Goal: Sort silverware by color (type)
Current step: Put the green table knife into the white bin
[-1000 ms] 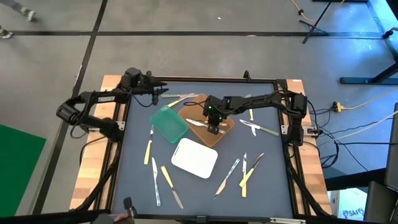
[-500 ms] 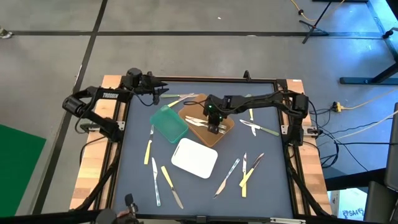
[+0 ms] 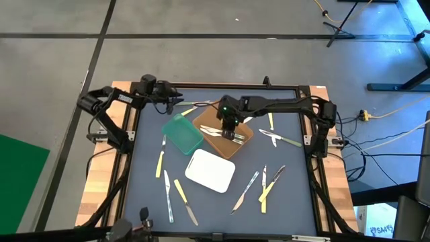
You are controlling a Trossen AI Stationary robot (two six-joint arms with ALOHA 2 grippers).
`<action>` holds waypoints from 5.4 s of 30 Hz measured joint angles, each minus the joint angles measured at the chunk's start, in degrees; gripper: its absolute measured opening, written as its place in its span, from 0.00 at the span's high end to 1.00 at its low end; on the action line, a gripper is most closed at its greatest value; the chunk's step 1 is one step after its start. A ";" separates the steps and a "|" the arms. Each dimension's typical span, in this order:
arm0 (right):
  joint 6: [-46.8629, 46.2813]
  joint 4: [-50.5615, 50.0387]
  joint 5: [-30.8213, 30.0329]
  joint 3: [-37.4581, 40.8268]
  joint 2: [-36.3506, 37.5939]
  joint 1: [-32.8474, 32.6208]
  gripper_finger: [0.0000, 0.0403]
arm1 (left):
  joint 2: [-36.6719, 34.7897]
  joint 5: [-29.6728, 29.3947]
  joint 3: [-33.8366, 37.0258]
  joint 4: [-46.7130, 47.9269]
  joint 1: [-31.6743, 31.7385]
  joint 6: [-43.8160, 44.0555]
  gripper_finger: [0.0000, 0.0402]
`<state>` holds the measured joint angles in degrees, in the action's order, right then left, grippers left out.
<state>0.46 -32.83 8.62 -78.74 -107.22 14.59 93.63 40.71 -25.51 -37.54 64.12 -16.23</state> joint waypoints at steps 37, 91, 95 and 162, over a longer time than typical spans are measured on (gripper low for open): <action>1.56 -0.25 0.01 -0.89 -0.07 0.00 0.74 | 0.89 -13.35 -0.49 8.95 -5.29 -2.62 0.65; 1.78 0.34 0.02 -0.92 -0.11 0.00 0.74 | 0.82 -23.46 -0.60 9.48 -6.84 -4.17 0.65; 1.79 0.34 0.02 -0.92 -0.11 0.01 0.74 | 0.82 -22.81 -0.60 9.70 -6.75 -4.03 0.65; 2.18 0.40 0.02 -0.92 -0.11 0.00 0.74 | 0.82 -31.00 -0.64 13.55 -11.37 -12.75 0.86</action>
<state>2.63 -32.43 8.64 -79.66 -107.33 14.59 94.45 9.72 -26.15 -23.99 52.75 -28.98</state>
